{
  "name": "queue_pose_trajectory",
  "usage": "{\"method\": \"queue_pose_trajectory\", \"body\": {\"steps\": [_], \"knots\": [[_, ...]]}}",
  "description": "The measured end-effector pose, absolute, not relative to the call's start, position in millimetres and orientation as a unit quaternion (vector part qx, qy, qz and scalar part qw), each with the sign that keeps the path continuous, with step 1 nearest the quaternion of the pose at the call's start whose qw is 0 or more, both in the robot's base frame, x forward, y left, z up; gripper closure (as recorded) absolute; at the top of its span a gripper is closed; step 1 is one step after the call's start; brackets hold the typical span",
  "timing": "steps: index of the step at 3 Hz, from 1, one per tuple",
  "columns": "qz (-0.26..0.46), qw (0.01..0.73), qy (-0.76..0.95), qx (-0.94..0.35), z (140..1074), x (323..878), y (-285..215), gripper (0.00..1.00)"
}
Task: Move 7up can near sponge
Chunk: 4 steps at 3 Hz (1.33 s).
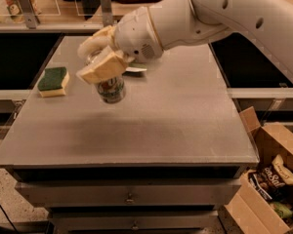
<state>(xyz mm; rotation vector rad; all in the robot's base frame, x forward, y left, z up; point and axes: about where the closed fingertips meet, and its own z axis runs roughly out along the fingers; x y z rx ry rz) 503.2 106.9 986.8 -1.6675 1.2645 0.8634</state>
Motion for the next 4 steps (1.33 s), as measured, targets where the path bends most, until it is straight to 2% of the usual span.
{"method": "queue_pose_trajectory", "body": {"steps": [2,4], "knots": [[0.374,0.428,0.445,-0.692,1021,522,183,1.00],[0.408,0.382,0.435,-0.706,997,525,241,1.00]]}}
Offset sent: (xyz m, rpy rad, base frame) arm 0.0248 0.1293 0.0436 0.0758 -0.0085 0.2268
